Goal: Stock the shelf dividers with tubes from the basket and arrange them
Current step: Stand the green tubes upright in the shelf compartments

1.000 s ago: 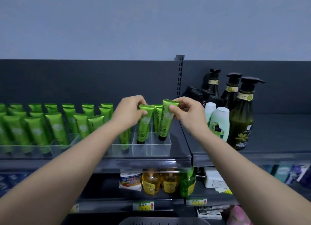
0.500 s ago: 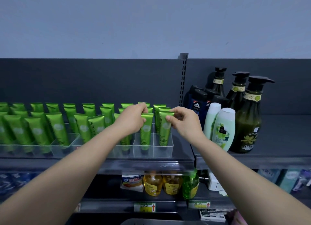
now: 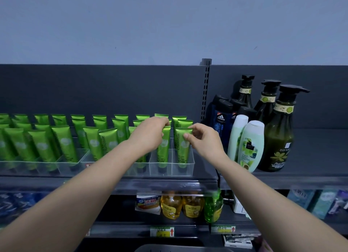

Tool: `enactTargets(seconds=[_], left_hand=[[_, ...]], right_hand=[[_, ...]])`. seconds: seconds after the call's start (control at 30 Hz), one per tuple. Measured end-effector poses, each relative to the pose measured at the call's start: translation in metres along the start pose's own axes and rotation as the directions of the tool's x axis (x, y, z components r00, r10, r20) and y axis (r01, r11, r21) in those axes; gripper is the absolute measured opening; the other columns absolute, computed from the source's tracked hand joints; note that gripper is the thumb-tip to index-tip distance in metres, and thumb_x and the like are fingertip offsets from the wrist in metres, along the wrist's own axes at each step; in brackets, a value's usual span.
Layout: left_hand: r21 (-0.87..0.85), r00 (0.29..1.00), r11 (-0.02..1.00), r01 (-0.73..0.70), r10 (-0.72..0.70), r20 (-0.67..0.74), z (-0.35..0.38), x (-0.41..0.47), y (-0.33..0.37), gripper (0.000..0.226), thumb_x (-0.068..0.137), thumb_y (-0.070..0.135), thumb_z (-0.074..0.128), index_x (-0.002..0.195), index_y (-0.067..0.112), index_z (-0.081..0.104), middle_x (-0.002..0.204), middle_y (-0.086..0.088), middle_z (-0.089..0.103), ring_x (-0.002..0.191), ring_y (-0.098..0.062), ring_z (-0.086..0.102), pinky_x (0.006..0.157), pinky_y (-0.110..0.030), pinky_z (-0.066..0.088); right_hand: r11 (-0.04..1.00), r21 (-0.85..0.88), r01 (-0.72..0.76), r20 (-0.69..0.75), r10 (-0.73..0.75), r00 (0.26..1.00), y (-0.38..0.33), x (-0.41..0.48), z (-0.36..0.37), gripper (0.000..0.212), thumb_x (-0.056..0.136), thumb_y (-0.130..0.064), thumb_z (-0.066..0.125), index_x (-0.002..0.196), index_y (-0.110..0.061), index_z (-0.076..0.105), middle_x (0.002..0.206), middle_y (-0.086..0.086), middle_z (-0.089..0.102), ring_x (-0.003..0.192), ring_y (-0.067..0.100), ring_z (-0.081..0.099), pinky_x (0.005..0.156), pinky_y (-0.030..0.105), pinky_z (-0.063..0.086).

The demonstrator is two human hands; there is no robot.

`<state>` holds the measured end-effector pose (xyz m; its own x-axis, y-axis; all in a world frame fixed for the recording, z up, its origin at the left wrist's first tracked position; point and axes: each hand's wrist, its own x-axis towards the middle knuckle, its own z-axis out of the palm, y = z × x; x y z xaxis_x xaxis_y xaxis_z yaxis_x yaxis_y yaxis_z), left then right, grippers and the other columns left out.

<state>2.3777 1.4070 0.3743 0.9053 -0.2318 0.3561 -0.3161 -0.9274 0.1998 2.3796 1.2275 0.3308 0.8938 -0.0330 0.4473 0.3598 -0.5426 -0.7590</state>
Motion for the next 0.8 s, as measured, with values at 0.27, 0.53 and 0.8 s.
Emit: enactTargets(seconds=[0.27,0.53,0.8], left_hand=[[0.091,0.996,0.993,-0.079,0.083,-0.041,-0.001,-0.007,0.001,0.042,0.086,-0.005,0.054,0.122,0.017,0.054,0.114,-0.004,0.056,0.101,-0.026,0.055,0.083,-0.040,0.046],[0.219,0.963,0.962,-0.161,0.202,-0.180,0.004,-0.023,0.004,0.050,0.081,-0.007,0.057,0.127,0.013,0.053,0.120,-0.011,0.053,0.110,-0.032,0.052,0.080,-0.044,0.049],[0.212,0.873,0.922,-0.325,0.378,-0.308,0.023,-0.068,0.009,0.046,0.072,-0.008,0.069,0.117,-0.001,0.061,0.124,-0.028,0.054,0.120,-0.043,0.051,0.093,-0.053,0.047]], right_hand=[[0.999,-0.038,0.000,-0.004,0.000,1.000,0.001,-0.006,0.000,0.023,0.086,-0.029,0.068,0.108,-0.023,0.062,0.076,-0.008,0.061,0.077,0.016,0.060,0.078,0.037,0.052],[0.991,-0.131,0.025,-0.046,-0.031,0.998,0.002,-0.032,-0.012,0.050,0.088,-0.038,0.063,0.133,-0.024,0.045,0.108,-0.005,0.058,0.094,0.014,0.057,0.082,0.037,0.051],[0.938,-0.315,0.147,-0.078,-0.180,0.981,0.015,-0.087,-0.014,0.046,0.091,-0.032,0.060,0.133,-0.018,0.046,0.117,0.001,0.055,0.107,0.015,0.054,0.084,0.034,0.049]])
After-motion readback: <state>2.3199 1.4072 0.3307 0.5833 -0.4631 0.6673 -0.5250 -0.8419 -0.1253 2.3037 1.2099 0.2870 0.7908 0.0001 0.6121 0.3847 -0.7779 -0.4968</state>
